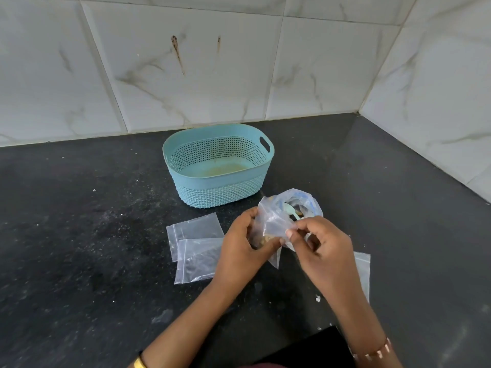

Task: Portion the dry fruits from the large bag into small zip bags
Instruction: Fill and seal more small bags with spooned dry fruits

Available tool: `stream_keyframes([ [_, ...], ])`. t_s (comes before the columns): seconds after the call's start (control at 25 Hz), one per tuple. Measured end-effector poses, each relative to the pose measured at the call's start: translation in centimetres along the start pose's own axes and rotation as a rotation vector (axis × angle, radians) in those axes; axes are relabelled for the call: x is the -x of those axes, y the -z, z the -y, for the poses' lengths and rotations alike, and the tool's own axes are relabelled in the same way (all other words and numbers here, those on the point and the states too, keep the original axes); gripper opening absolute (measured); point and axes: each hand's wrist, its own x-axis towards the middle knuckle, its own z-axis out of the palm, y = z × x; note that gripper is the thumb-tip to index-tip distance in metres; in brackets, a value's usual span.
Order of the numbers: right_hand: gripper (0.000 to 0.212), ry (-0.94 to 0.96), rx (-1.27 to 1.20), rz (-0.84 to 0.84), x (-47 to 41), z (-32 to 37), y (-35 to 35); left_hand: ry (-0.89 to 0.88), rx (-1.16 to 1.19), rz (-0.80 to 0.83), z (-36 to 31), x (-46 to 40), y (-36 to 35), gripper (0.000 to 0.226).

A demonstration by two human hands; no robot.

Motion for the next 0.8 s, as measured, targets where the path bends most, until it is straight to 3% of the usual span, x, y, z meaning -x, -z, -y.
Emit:
stream_keyframes([
  [0.32,0.008,-0.032,0.009,-0.053,0.4,-0.1,0.8,0.063,0.108,0.133,0.0,1.3,1.0,0.067],
  [0.4,0.011,-0.061,-0.021,-0.029,0.3,-0.1,1.1,0.070,0.162,0.152,-0.1,1.6,1.2,0.059],
  [0.52,0.014,-0.056,-0.008,0.051,0.3,-0.1,1.4,0.092,0.314,0.133,-0.9,1.6,1.6,0.028],
  [0.64,0.015,-0.007,0.009,0.106,0.4,-0.1,1.2,0.078,0.309,0.129,-1.2,1.1,1.8,0.009],
  [0.8,0.014,-0.030,-0.120,0.073,0.4,0.1,1.1,0.069,0.325,0.120,-1.3,0.8,2.0,0.013],
])
